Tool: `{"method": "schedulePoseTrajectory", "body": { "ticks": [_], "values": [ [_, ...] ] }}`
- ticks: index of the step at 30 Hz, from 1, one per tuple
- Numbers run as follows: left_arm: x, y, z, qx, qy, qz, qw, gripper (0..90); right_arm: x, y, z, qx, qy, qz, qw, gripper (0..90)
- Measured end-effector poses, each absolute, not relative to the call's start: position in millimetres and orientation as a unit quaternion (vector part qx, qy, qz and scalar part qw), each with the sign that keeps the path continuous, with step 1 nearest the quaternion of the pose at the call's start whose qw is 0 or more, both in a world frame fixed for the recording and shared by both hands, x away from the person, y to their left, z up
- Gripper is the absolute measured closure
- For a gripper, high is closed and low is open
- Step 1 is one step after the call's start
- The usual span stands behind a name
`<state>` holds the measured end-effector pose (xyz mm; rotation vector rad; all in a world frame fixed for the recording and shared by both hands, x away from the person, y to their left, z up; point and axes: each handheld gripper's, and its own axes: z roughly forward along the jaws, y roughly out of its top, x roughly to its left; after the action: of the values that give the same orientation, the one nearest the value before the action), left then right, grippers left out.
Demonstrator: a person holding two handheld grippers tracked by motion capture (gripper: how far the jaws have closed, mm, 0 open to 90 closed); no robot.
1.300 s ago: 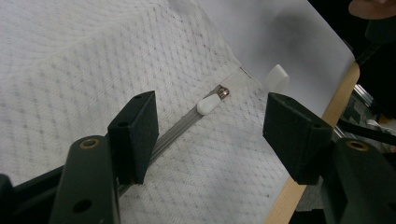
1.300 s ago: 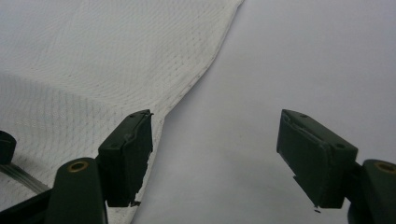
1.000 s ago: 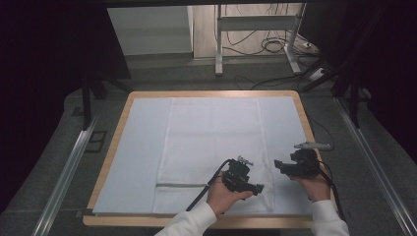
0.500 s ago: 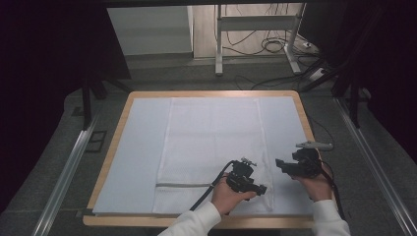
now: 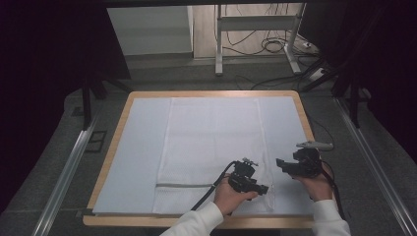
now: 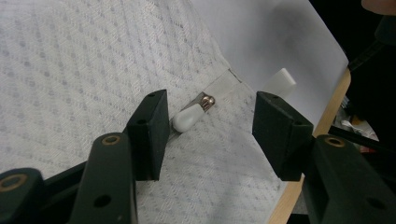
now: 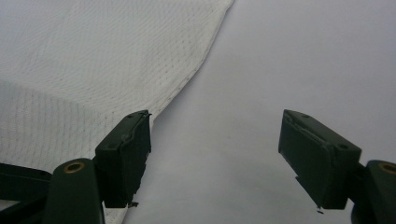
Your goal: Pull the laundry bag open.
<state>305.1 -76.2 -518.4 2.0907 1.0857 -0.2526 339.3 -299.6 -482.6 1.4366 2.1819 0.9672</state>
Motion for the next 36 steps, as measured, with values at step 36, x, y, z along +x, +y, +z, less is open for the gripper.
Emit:
{"method": "schedulePoseTrajectory", "body": {
  "ticks": [36],
  "values": [
    [304.7,-76.8,-521.7,0.82,0.422,-0.098,0.375,68.6,339.4,-299.8,-482.7,0.508,0.77,0.341,0.18,24.5]
  ]
}}
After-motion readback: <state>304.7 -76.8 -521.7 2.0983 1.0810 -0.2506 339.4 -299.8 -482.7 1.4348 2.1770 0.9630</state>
